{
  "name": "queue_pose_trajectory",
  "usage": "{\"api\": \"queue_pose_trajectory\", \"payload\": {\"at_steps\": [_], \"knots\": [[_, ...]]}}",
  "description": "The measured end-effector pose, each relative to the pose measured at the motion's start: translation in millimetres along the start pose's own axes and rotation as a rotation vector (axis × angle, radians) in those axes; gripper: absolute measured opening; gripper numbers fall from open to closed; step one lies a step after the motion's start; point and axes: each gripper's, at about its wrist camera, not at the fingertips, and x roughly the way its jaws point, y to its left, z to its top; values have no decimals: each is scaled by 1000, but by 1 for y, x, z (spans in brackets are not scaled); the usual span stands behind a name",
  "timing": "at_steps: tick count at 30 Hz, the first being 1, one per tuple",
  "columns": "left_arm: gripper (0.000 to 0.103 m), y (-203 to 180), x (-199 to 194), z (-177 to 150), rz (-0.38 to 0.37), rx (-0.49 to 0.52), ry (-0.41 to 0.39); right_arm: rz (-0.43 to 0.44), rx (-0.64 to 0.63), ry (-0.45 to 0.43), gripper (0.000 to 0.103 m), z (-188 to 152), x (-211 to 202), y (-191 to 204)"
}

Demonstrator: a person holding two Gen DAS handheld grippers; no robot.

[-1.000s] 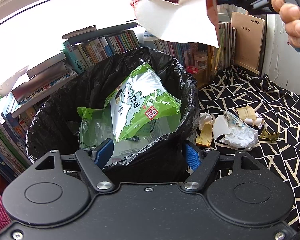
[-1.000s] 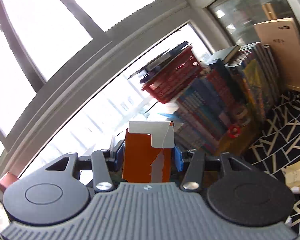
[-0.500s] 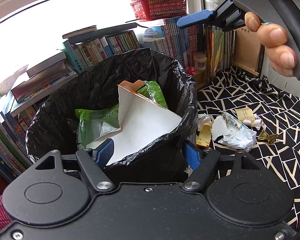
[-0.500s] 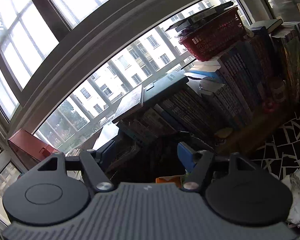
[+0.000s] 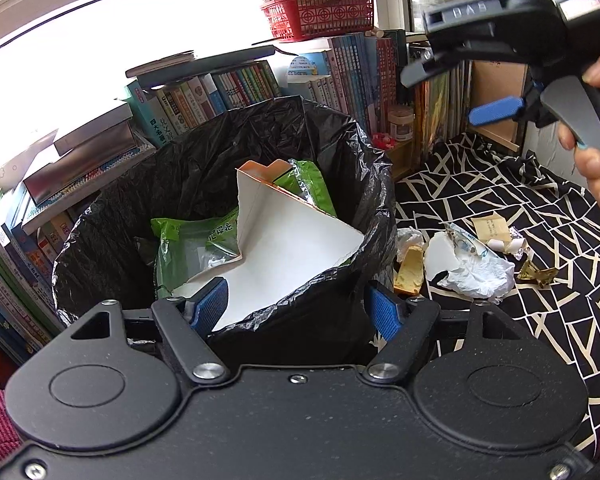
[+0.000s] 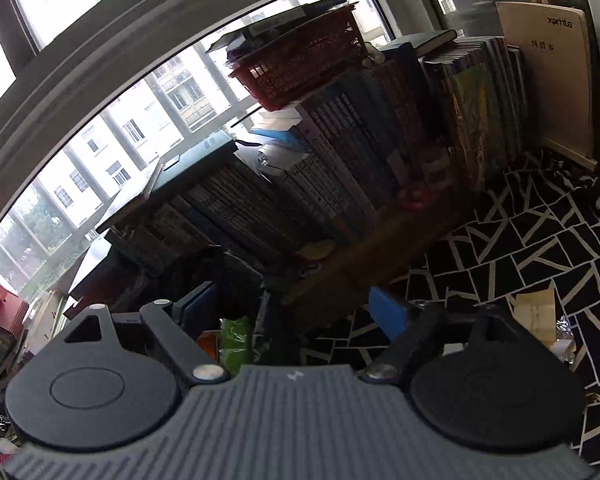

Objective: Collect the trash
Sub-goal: 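Move the right gripper down to the white tissue on the cloth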

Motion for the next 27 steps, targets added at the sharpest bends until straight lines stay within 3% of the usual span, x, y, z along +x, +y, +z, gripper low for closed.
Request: {"api": "queue_pose_trajectory", "payload": {"at_steps": [7, 11, 15, 21, 27], "knots": [[73, -2, 2, 0, 12, 9, 1, -223, -14, 72, 91, -32, 33, -51], [73, -3, 2, -1, 13, 12, 0, -334, -35, 160, 91, -50, 60, -76], [73, -3, 1, -1, 11, 13, -1, -371, -44, 236, 87, -67, 81, -85], [73, -3, 2, -1, 9, 12, -1, -449, -177, 349, 83, -100, 114, -84], [73, -3, 1, -1, 5, 12, -3, -532, -223, 376, 82, -119, 130, -96]]}}
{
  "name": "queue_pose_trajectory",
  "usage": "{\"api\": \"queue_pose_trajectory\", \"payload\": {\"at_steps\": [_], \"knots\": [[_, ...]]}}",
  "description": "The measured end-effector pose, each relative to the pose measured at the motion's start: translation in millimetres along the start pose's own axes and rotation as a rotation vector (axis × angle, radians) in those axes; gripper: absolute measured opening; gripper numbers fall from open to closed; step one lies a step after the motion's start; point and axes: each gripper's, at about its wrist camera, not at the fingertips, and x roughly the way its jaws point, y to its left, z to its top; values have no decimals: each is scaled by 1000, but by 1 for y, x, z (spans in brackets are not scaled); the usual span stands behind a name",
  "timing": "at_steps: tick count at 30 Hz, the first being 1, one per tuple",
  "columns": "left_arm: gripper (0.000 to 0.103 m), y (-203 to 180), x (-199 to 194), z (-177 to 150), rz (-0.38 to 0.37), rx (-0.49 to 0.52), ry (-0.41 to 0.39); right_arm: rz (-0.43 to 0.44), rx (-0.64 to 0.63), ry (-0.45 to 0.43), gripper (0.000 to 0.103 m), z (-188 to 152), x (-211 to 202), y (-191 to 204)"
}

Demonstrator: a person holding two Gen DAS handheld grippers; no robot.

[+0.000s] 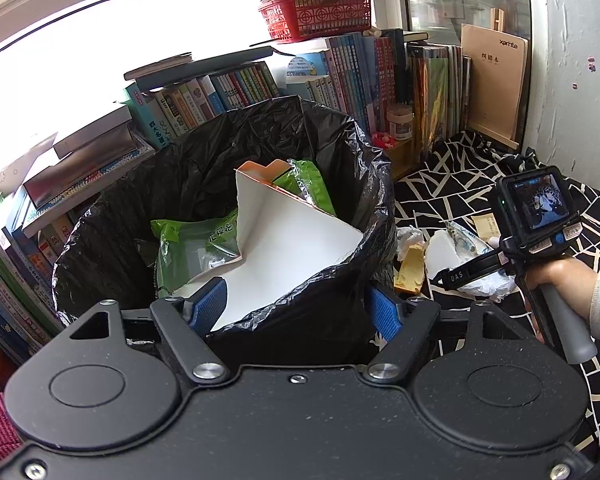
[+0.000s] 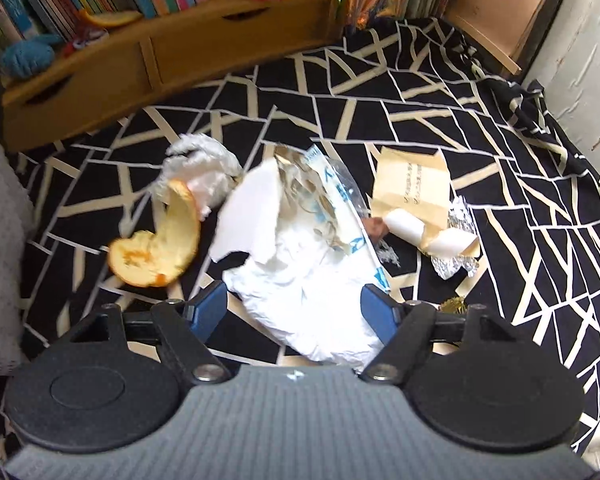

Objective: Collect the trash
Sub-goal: 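Move the right gripper down to the white tissue on the cloth, then close the right gripper on the white tissue and lift it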

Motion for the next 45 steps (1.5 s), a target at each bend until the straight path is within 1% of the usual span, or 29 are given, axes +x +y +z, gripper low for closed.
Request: {"api": "queue_pose_trajectory", "payload": {"at_steps": [2, 4, 5, 7, 9, 10, 12, 15, 17, 18, 19, 22, 23, 24, 27, 29, 33, 35, 37, 38, 39, 41, 43, 45], "knots": [[73, 0, 0, 0, -1, 0, -1, -4, 22, 36, 72, -2, 8, -4], [73, 0, -1, 0, -1, 0, -1, 7, 46, 79, 42, -3, 13, -6], [73, 0, -1, 0, -1, 0, -1, 11, 57, 87, 40, -3, 13, -6], [73, 0, -1, 0, -1, -1, -1, 28, 48, 91, 21, -4, 10, -2], [73, 0, -1, 0, -2, -1, 0, 51, 28, 104, 19, -5, 5, 7], [73, 0, 0, 0, -1, -1, 0, 70, 21, 110, 16, -5, 2, 11], [73, -1, 0, 0, 0, -1, 0, 124, 9, 108, 15, -5, -8, 18], [73, -1, 0, 0, -1, -2, 1, 197, 26, 95, 14, 1, -27, 20], [73, -2, 0, 0, 0, -1, 2, 255, 73, 93, 14, 10, -40, 16], [73, -2, 0, 0, 1, 0, 2, 299, 111, 88, 14, 16, -47, 11], [73, -1, 1, 1, 1, 0, 4, 333, 142, 72, 14, 22, -54, 6], [73, -2, 2, 1, 1, -1, 7, 401, 218, 24, 14, 37, -71, -9], [73, -2, 2, 1, 2, 0, 8, 408, 237, 1, 15, 42, -76, -12], [73, -2, 3, 1, 2, 0, 8, 396, 242, -22, 15, 48, -79, -16], [73, -1, 3, 1, 2, 0, 9, 324, 234, -94, 18, 67, -79, -21], [73, -1, 3, 1, 2, -1, 9, 328, 240, -106, 19, 84, -69, -21], [73, -1, 5, 1, 5, 2, 9, 317, 194, -90, 20, 109, -35, 0], [73, 0, 5, 1, 4, 2, 9, 280, 132, -77, 20, 116, -16, 16], [73, 0, 5, 1, 4, 2, 9, 248, 86, -32, 24, 118, 4, 30], [73, 0, 5, 1, 4, 2, 11, 237, 72, -6, 27, 117, 14, 36], [73, 1, 5, 1, 5, 1, 12, 221, 55, 20, 40, 115, 22, 41], [73, 2, 7, 0, 7, -4, 18, 191, 16, 51, 49, 108, 34, 48], [74, 2, 7, 0, 7, -6, 19, 165, -34, 60, 62, 101, 40, 55], [74, 2, 7, 0, 7, -6, 19, 149, -80, 63, 69, 93, 43, 60]]}}
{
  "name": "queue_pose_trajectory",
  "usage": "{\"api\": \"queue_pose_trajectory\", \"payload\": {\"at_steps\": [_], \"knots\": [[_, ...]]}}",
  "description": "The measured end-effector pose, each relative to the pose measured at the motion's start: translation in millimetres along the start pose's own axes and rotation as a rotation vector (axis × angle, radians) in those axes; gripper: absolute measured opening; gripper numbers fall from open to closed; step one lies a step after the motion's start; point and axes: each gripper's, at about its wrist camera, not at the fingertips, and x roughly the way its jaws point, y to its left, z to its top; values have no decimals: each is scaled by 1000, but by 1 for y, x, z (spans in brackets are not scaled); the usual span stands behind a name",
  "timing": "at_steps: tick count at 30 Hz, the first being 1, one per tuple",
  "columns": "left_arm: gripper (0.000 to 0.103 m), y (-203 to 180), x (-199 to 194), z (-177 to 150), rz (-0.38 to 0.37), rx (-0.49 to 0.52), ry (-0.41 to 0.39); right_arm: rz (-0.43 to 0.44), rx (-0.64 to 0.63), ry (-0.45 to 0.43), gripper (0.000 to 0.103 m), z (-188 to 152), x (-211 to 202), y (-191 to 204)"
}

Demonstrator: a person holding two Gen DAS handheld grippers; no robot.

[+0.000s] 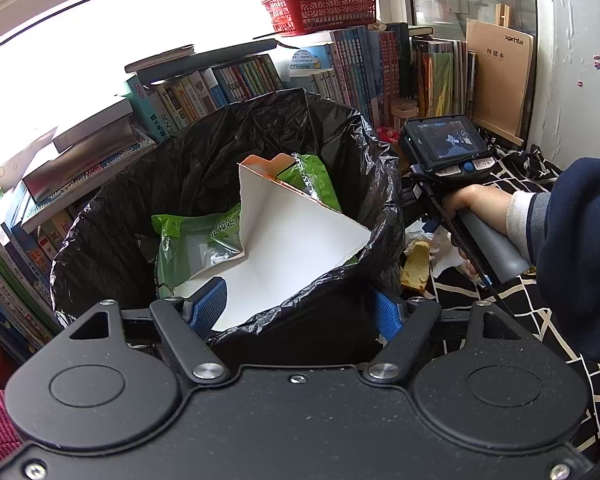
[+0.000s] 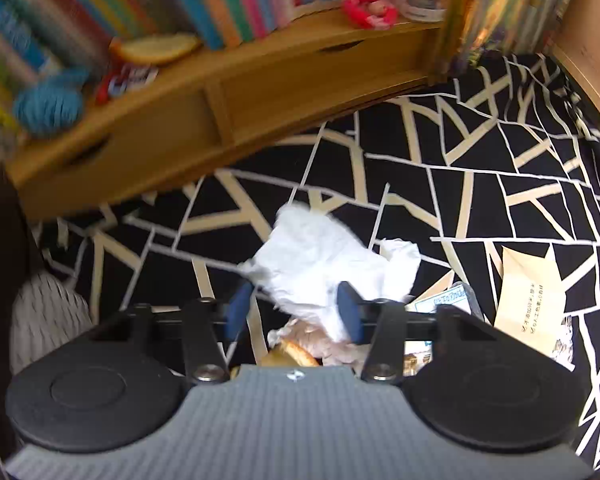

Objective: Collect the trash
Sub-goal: 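Close the right gripper on the white tissue and lift it, then carry the white tissue into the black bin and open the right gripper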

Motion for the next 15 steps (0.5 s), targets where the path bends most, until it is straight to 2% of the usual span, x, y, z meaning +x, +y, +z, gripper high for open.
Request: {"api": "queue_pose_trajectory", "payload": {"at_steps": [3, 6, 8, 9, 12, 15], "knots": [[74, 0, 0, 0, 1, 0, 0, -24, -59, 26, 76, -8, 8, 7], [74, 0, 0, 0, 0, 0, 1, -56, -76, 21, 74, -16, 11, 8], [74, 0, 1, 0, -1, -1, 4, -70, -24, -4, 45, -16, 8, 4], [74, 0, 1, 0, 0, 0, 4, -96, 14, -18, 20, -16, 5, 0], [74, -1, 1, 0, 0, 0, 5, -84, 150, -46, 14, -16, -7, -20], [74, -1, 2, 1, -1, -1, 5, -62, 216, -68, 12, -18, -23, -35]]}}
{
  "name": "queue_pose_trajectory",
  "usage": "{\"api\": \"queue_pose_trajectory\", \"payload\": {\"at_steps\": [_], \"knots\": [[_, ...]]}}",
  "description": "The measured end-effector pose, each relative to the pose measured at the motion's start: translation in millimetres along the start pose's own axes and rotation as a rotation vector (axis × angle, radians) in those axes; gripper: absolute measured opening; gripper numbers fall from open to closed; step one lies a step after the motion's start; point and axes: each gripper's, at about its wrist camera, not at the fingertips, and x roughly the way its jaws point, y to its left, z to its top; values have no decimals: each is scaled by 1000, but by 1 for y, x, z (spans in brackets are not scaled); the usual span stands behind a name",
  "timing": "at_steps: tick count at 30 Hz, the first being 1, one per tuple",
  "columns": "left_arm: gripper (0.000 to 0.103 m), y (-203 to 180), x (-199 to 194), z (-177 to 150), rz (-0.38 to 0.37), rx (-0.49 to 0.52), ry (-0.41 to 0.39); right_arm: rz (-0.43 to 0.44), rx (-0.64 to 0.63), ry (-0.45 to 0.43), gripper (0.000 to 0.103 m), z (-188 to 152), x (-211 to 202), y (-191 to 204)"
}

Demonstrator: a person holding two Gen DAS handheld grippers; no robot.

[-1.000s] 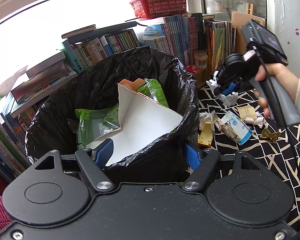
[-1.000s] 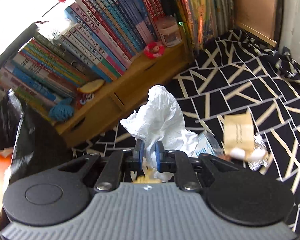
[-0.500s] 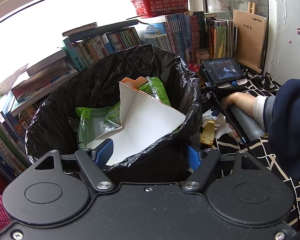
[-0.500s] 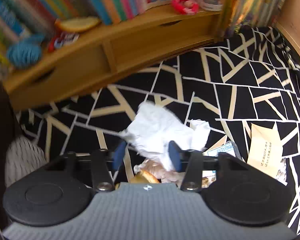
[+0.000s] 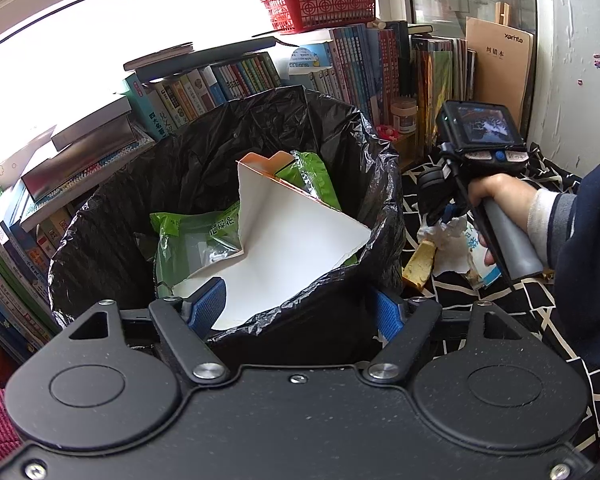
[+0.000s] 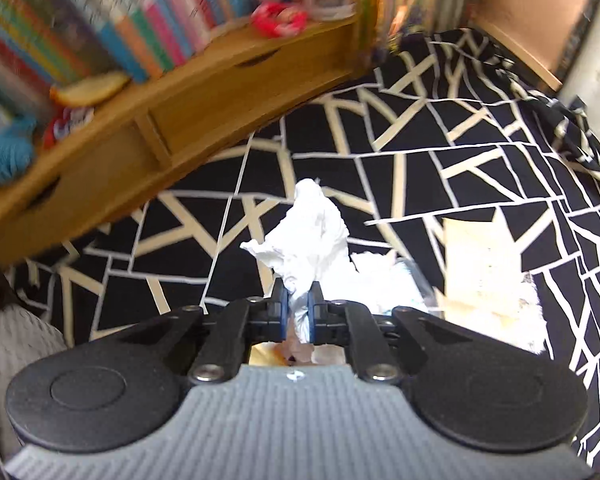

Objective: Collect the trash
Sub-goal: 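Carry the white tissue into the black bin and open the right gripper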

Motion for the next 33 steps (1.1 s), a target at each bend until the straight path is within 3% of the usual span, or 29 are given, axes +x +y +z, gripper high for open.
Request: {"api": "queue_pose_trajectory", "payload": {"at_steps": [7, 13, 17, 21, 24, 27, 33], "knots": [[74, 0, 0, 0, -1, -1, 0, 136, 94, -98, 12, 9, -64, -26], [74, 0, 0, 0, 2, 2, -2, 328, 129, -241, 12, 7, -140, -27], [75, -1, 1, -1, 9, 7, -2, 521, 129, -358, 12, 2, -194, -19], [75, -3, 1, 0, 12, 7, 1, 727, 25, -356, 12, 0, -231, 11], [75, -3, 1, -1, 11, 6, 2, 835, -82, -305, 13, -4, -244, 46], [75, -3, 1, -1, 8, 3, 5, 887, -180, -199, 13, -4, -240, 84], [75, 1, 0, 0, -9, -10, 13, 767, -387, 52, 14, -7, -209, 162]]}}
